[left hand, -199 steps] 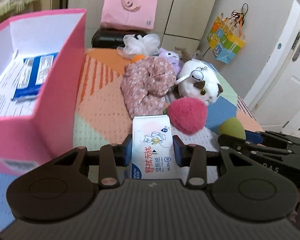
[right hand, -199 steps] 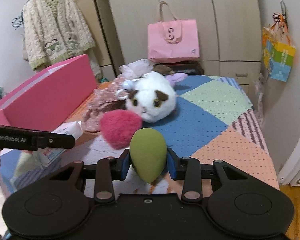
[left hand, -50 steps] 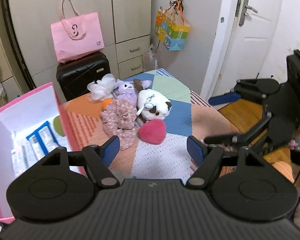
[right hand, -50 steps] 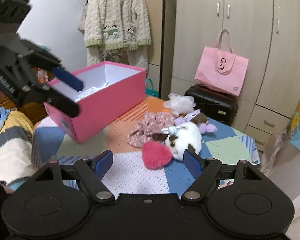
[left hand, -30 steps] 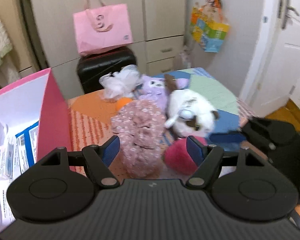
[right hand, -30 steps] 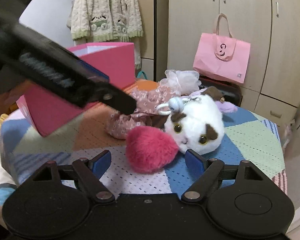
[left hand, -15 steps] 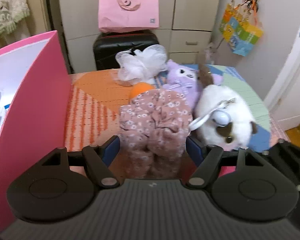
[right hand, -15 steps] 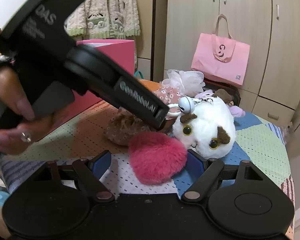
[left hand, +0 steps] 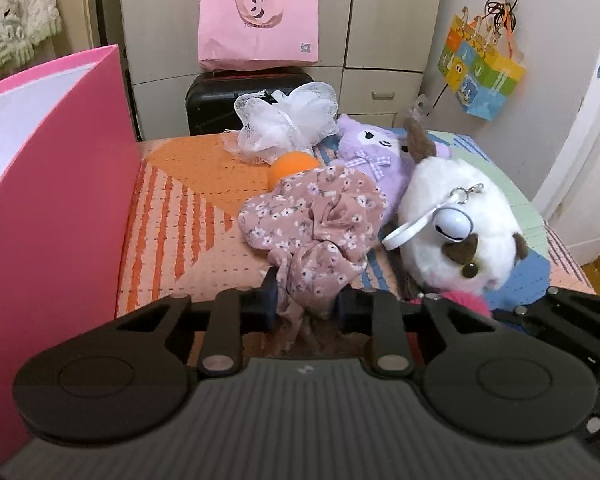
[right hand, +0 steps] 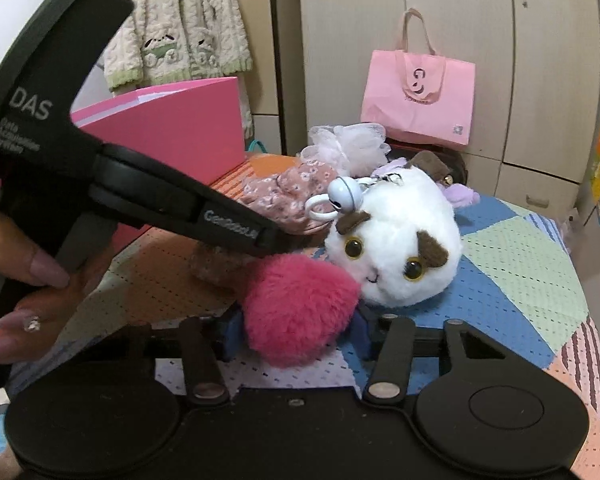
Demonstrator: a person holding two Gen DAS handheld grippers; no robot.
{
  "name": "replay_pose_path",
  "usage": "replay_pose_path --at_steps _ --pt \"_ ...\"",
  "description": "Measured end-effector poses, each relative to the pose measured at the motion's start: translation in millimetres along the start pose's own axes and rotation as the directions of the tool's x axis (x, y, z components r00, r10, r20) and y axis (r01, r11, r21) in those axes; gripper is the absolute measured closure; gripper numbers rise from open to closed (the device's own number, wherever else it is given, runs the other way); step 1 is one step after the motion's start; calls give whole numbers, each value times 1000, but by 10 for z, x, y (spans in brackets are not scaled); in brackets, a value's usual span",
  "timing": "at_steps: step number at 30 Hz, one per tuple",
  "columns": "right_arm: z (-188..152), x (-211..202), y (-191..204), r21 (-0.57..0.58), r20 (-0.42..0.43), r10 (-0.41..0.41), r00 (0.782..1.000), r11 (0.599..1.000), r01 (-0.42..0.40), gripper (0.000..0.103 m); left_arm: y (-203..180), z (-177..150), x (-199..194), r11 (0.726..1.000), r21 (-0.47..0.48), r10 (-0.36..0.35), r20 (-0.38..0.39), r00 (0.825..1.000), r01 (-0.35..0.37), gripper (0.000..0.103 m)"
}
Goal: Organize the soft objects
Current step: 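Grasp the floral scrunchie with the left gripper while the right grasps the pink pom-pom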
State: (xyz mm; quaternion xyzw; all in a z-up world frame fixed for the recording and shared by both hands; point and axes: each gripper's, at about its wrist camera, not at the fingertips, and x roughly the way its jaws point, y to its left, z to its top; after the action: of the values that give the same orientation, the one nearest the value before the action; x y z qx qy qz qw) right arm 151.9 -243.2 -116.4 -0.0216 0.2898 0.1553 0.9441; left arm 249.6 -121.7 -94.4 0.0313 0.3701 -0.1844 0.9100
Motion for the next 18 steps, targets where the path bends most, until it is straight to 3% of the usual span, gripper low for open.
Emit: replay_pose_path --at_steps 4,18 --pt "-16 -24 28 -2 5 -7 1000 1000 7 51 43 -47 -71 999 -38 -27 11 1000 27 86" --pt "-243 -313 131 20 31 -52 998 998 52 51 -2 -323 -463 995 -72 -61 81 995 67 87"
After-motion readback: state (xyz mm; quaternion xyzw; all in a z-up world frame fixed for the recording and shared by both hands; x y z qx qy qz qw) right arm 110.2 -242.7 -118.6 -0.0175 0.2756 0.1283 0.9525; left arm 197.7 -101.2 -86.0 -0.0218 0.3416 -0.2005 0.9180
